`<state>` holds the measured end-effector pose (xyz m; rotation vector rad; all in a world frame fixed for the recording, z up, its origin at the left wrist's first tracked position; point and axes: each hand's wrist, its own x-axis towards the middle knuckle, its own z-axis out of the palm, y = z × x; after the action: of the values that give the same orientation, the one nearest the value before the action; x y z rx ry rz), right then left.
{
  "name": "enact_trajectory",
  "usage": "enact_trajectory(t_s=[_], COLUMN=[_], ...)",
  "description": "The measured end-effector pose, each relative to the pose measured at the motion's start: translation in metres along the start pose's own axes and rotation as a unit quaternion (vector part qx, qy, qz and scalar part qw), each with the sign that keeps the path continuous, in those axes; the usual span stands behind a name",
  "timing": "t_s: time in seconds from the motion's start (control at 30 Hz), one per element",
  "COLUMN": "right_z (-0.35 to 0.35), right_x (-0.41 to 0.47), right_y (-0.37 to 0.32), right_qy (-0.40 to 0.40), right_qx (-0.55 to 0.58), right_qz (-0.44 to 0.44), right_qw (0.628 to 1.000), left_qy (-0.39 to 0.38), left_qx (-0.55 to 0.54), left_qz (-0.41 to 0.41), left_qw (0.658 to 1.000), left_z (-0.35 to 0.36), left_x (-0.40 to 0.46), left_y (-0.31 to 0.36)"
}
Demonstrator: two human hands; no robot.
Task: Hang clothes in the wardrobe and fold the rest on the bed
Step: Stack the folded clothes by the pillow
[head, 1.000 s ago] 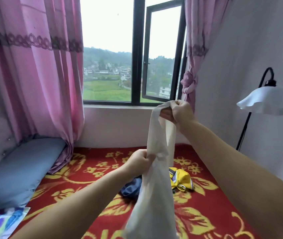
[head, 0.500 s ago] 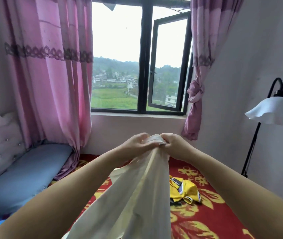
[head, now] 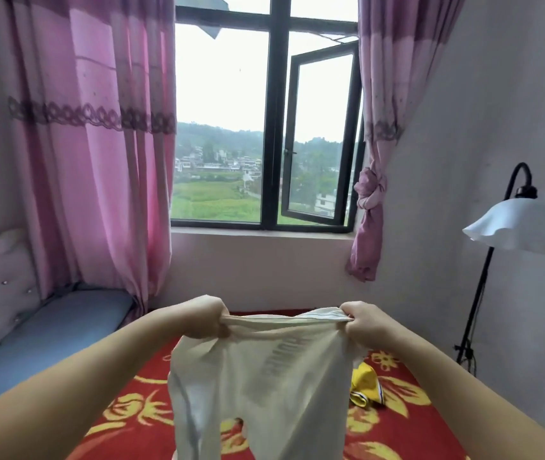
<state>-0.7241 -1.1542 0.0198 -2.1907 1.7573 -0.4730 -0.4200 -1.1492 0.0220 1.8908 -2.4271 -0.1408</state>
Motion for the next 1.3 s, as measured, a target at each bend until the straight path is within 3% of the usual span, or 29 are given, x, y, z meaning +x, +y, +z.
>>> enact_trajectory(t_s=[0.07, 0.13, 0.23, 0.3, 0.37, 0.43, 0.5, 0.53, 0.67, 0.77, 0.87, 0.9, 0.97, 1.03, 1.07, 1.13, 1.2, 1.23, 1.3], right_z=[0.004, 0.007, 0.005, 0.003, 0.000, -0.002, -0.009, -0.014, -0.030, -0.034, -0.034, -0.035, -0.036, -0.037, -0.038, -0.039, -0.037, -0.035, -0.030], right_x=[-0.007, -0.015, -0.026, -0.027, -0.028, -0.029, -0.025, -0.023, -0.014, -0.010, -0.008, -0.008, -0.008, -0.009, -0.009, -0.009, -0.009, -0.009, -0.007], right_y=[0.008, 0.012, -0.015, -0.037, -0.054, -0.060, -0.063, -0.065, -0.072, -0.075, -0.075, -0.075, -0.076, -0.076, -0.076, -0.075, -0.071, -0.067, -0.054], right_qy=[-0.021, -0.045, -0.114, -0.107, -0.078, -0.030, 0.018, 0.041, 0.098, 0.125, 0.124, 0.102, 0.038, -0.013, -0.034, -0.071, -0.077, -0.071, -0.066], right_qx=[-0.058, -0.024, 0.177, 0.277, 0.296, 0.327, 0.403, 0.437, 0.477, 0.459, 0.441, 0.439, 0.448, 0.473, 0.489, 0.517, 0.491, 0.450, 0.361], right_qz=[-0.007, -0.040, -0.102, -0.128, -0.126, -0.114, -0.104, -0.096, -0.072, -0.112, -0.135, -0.139, -0.143, -0.132, -0.124, -0.110, -0.096, -0.084, -0.044], right_qw=[0.998, 0.998, 0.972, 0.946, 0.944, 0.938, 0.909, 0.893, 0.870, 0.872, 0.879, 0.882, 0.881, 0.871, 0.863, 0.846, 0.862, 0.886, 0.929], left_qy=[0.113, 0.176, 0.157, 0.141, 0.148, 0.156, 0.127, 0.098, 0.024, 0.075, 0.181, 0.250, 0.392, 0.452, 0.470, 0.484, 0.447, 0.408, 0.307], left_qx=[-0.088, -0.157, -0.129, -0.138, -0.207, -0.348, -0.519, -0.551, -0.459, -0.476, -0.461, -0.384, -0.099, 0.127, 0.163, 0.136, 0.094, 0.065, -0.033], left_qz=[0.029, 0.072, 0.154, 0.184, 0.164, 0.123, 0.109, 0.109, 0.089, 0.054, 0.140, 0.185, 0.270, 0.322, 0.353, 0.431, 0.482, 0.486, 0.429], left_qw=[0.989, 0.969, 0.967, 0.963, 0.953, 0.916, 0.838, 0.821, 0.884, 0.874, 0.857, 0.869, 0.874, 0.822, 0.792, 0.749, 0.747, 0.770, 0.849], left_z=[-0.010, -0.020, -0.027, -0.029, -0.033, -0.035, -0.032, -0.027, 0.014, 0.036, 0.033, 0.028, 0.020, 0.012, 0.009, 0.002, -0.007, -0.011, -0.021], left_x=[0.001, 0.001, 0.000, 0.002, 0.001, -0.002, -0.007, -0.010, -0.020, -0.022, -0.023, -0.024, -0.020, -0.019, -0.019, -0.019, -0.019, -0.020, -0.022], left_y=[0.010, 0.031, 0.074, 0.095, 0.103, 0.102, 0.093, 0.088, 0.087, 0.090, 0.092, 0.094, 0.094, 0.093, 0.094, 0.096, 0.103, 0.107, 0.113])
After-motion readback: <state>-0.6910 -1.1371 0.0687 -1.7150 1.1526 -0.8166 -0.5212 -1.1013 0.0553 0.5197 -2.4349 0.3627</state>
